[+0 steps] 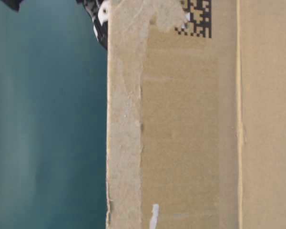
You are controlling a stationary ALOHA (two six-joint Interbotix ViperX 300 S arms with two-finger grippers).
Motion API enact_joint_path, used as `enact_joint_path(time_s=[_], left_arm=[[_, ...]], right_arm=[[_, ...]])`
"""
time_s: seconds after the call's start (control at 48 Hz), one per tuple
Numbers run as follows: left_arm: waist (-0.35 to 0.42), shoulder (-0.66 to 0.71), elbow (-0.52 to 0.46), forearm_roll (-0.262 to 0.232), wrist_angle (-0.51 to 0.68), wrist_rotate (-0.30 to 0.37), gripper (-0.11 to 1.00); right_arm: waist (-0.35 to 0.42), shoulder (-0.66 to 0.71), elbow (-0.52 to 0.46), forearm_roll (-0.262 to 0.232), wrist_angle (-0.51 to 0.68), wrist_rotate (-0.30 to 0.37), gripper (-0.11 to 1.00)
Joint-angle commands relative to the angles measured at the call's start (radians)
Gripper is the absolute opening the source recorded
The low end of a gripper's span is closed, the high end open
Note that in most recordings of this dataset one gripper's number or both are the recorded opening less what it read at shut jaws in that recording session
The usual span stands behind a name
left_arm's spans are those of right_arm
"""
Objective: Close the cardboard box.
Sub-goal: 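Push the left and right side flaps inward with both grippers, then fold the back flap down toward the front with the left gripper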
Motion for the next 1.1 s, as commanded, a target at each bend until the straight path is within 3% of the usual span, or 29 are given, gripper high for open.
enact_joint_path(time_s=[0.0, 0.333, 0.646, 1.084], left_arm=[[0.008, 0.037, -0.044, 0.002, -0.011, 0.003, 0.00], [0.008, 0.227, -0.103, -0.003, -0.035, -0.011, 0.00], [0.011, 0.281, -0.156, -0.003, -0.060, -0.012, 0.00], [0.089, 0.393, -0.376, -0.003, -0.074, 0.064, 0.00]], right_arm=[[-0.005, 0.005, -0.026, -0.002, -0.002, 0.002, 0.00], [-0.005, 0.091, 0.005, 0.034, -0.023, 0.018, 0.00], [-0.006, 0.098, 0.003, 0.043, -0.026, 0.017, 0.00], [-0.006, 0.097, 0.003, 0.041, -0.025, 0.017, 0.00]])
